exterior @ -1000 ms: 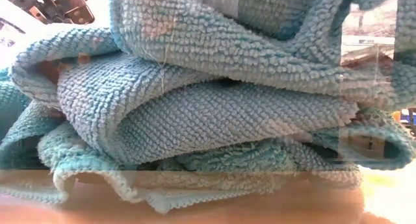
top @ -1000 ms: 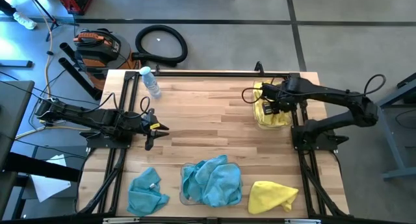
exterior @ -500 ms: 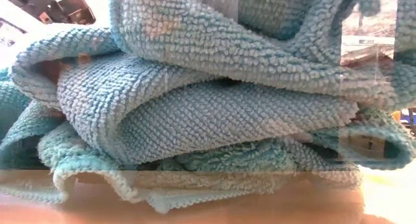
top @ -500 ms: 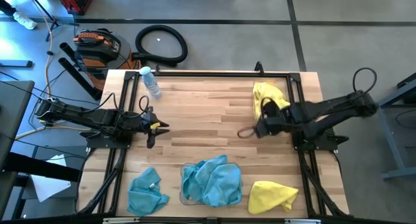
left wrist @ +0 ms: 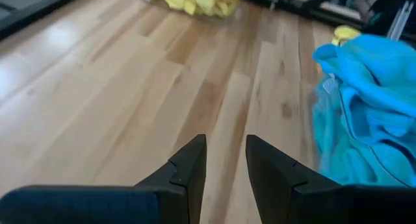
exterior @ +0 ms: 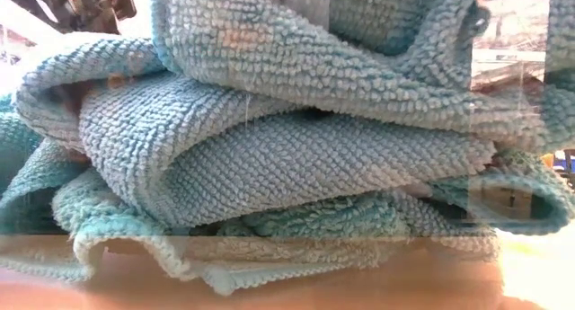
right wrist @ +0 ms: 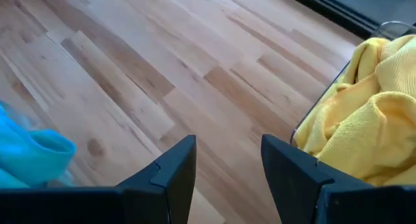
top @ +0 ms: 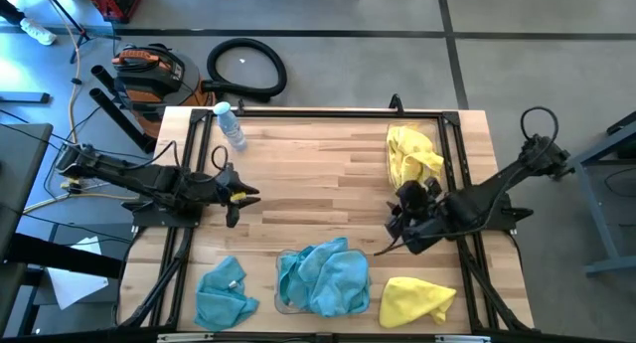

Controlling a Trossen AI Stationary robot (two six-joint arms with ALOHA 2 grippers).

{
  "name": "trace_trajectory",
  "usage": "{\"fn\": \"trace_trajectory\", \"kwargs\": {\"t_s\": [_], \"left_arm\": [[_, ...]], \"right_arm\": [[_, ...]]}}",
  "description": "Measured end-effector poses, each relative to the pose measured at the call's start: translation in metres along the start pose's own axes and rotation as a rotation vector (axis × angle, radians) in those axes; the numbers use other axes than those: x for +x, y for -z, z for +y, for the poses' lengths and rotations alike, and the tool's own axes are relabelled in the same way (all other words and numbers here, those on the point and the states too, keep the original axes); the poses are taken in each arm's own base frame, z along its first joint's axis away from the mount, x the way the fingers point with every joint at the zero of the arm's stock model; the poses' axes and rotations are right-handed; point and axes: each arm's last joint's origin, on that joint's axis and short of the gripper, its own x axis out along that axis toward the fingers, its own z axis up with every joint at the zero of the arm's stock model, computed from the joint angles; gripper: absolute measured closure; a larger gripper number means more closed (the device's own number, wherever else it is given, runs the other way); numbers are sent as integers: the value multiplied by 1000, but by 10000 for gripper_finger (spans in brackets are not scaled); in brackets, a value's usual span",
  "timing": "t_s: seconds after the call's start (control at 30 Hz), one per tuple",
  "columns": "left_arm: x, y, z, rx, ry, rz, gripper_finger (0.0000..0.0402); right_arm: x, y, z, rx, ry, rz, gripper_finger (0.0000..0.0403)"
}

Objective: Sort microfiber towel by color & place in baskets
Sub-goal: Put the blue microfiber towel into the bottom transparent bin

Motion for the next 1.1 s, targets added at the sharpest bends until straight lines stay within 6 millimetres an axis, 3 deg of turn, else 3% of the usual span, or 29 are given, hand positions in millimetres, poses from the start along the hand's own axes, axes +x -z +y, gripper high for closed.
{"fn": "trace_trajectory", "kwargs": {"t_s": [0.33,0.5,0.7,0.93,1.1], "left_arm": [[-2,-30,-43,11,-104,312,305],[-2,-33,-65,-63,-177,553,305],[7,-12,-89,-176,-213,783,305],[8,20,-118,-305,-243,1036,305],[4,39,-141,-410,-248,1066,305]], "right_arm": [[25,30,32,-165,76,61,234],[22,48,45,-278,33,60,234],[14,60,50,-336,-12,1,235],[41,91,43,-279,-162,-39,273],[49,99,31,-245,-242,-73,286]]}}
